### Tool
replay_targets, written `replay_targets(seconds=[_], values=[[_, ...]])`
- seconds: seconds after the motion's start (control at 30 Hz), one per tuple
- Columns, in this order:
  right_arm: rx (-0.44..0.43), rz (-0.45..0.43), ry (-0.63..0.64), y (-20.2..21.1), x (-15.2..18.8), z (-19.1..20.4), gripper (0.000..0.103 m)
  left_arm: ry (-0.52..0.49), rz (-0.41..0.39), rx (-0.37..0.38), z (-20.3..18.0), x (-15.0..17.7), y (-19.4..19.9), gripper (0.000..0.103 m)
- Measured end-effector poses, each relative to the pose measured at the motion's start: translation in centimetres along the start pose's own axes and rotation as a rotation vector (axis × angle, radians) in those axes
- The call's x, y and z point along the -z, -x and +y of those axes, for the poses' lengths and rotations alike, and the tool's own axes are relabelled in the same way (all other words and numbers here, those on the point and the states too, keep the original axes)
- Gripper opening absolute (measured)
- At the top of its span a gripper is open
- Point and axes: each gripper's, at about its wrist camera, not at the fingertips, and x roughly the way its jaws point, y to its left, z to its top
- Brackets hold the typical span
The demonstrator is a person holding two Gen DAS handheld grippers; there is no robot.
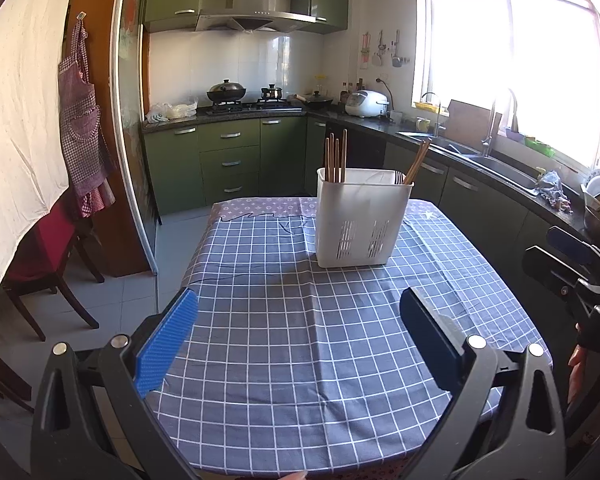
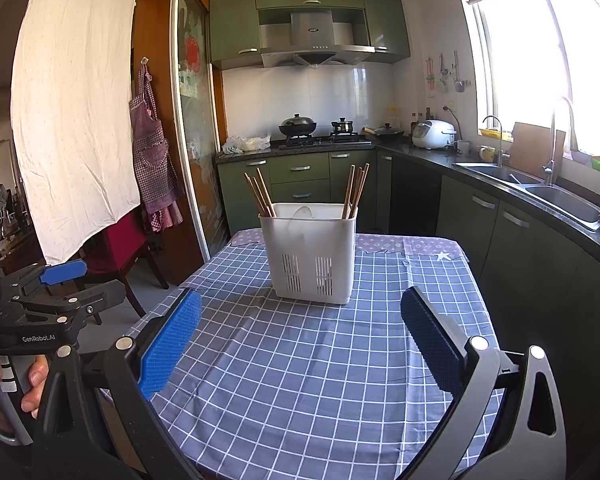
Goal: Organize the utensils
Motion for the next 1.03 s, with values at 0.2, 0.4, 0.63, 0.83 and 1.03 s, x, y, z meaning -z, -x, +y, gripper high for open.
replay_targets(seconds=[0.2,0.4,0.63,0.83,1.03], values=[[-0.002,0.003,0.002,-0.2,0.1,0.0,0.098,0.005,0.014,-0.002,0.1,-0.1,-0.3,0.096],[-0.008,0.009,0.005,-0.5,0.2,0.0,0.098,0.017,0.003,0.006,0.2,0.0,-0.4,0.096],[-0.020,0.018,0.011,-0.8,0.2,0.1,0.098,0.042,-0.002,0.059,0.5,0.1,-0.6,0.096],[-0.024,0.024,0.009,-1.1,0.1,0.0,0.098,0.014,0.014,-0.020,0.7,0.2,-1.2,0.096],[-0.023,0.035,0.010,-1.6,0.1,0.2,0.098,0.011,0.050,-0.039,0.9,0.6,-2.5,0.096]])
